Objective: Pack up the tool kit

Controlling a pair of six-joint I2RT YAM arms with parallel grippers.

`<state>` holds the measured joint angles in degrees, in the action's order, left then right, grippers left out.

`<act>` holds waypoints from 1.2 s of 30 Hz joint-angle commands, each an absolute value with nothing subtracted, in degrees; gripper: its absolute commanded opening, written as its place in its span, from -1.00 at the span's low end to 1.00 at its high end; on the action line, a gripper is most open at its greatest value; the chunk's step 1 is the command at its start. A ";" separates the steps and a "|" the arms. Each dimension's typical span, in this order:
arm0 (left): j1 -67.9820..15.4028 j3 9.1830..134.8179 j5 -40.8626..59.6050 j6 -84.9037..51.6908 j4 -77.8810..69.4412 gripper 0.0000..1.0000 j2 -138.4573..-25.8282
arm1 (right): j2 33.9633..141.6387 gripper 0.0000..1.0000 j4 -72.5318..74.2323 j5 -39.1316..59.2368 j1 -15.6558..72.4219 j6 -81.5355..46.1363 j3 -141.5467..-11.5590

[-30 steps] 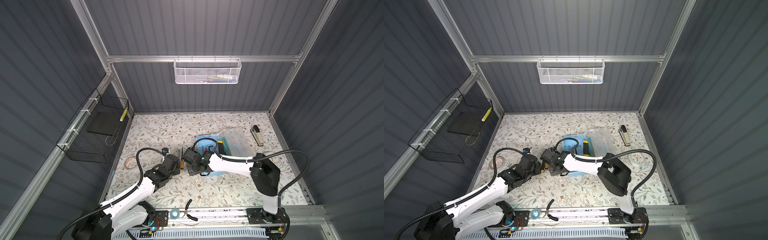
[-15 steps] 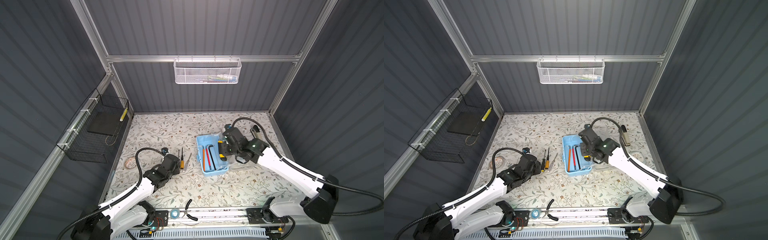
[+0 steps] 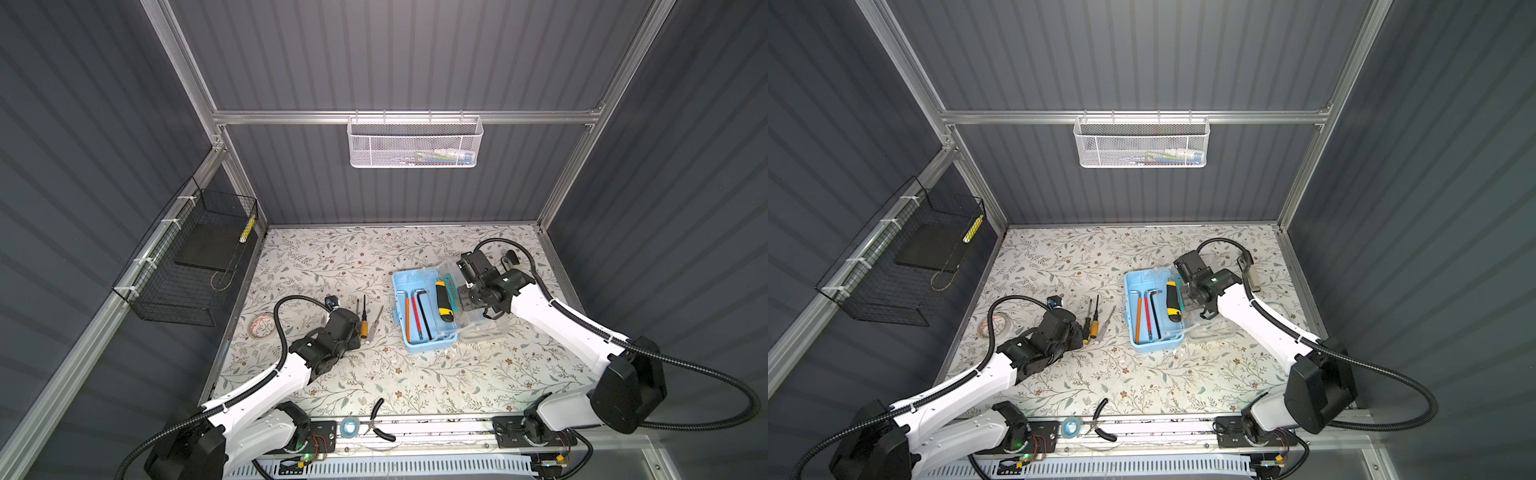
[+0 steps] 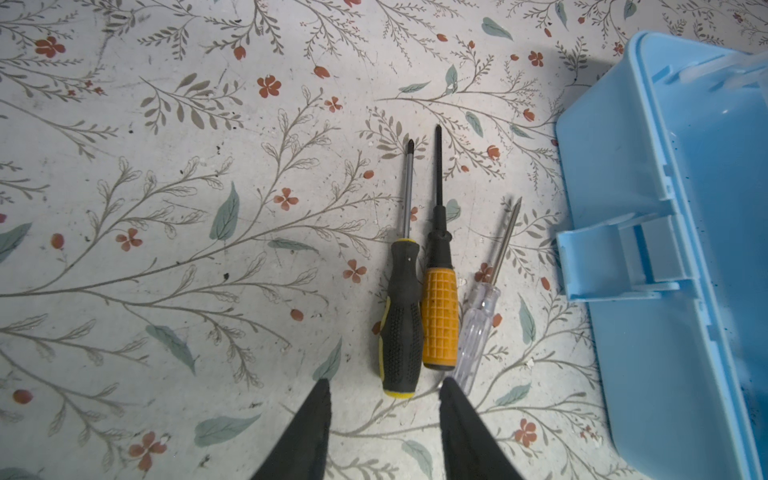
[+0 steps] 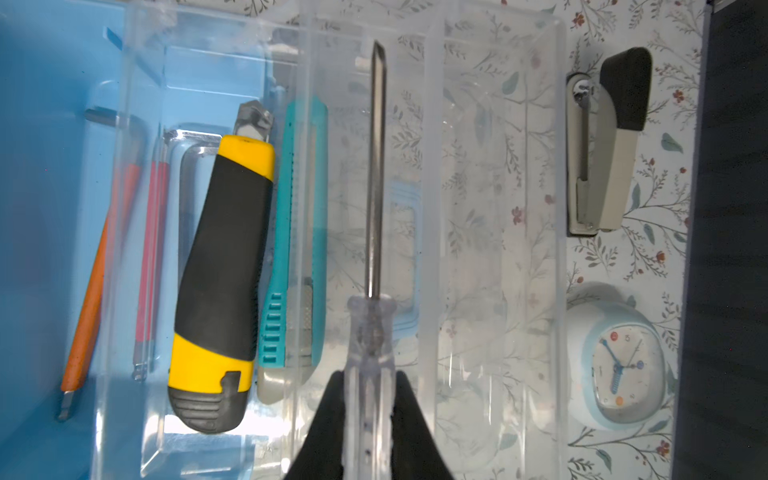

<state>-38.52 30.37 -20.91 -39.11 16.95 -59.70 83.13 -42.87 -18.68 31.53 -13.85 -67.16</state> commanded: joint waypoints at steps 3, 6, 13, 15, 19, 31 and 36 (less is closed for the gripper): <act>-38.07 32.34 -21.38 -37.60 18.77 -0.10 -58.62 | 85.06 -1.00 -43.15 -20.30 31.11 -14.41 -66.45; -38.14 32.28 -21.30 -37.59 18.70 -0.09 -58.76 | 85.25 -0.90 -42.75 -20.18 30.97 -14.96 -65.75; -38.13 31.74 -20.87 -37.70 18.13 -0.09 -59.02 | 85.44 -0.42 -42.56 -19.31 30.77 -16.16 -64.91; -38.08 31.75 -21.00 -37.53 18.36 -0.08 -58.97 | 85.23 -0.30 -42.45 -18.97 30.80 -16.34 -64.92; -38.10 32.00 -21.18 -37.40 18.93 -0.07 -58.62 | 84.75 -0.13 -43.84 -19.08 30.85 -17.30 -66.26; -38.06 33.37 -23.82 -35.96 21.29 -0.06 -58.59 | 77.36 -0.21 -51.33 -25.03 41.54 -22.42 -81.44; -38.06 33.74 -23.31 -36.21 21.26 -0.06 -59.32 | 79.07 -0.22 -50.86 -24.91 39.29 -22.27 -80.16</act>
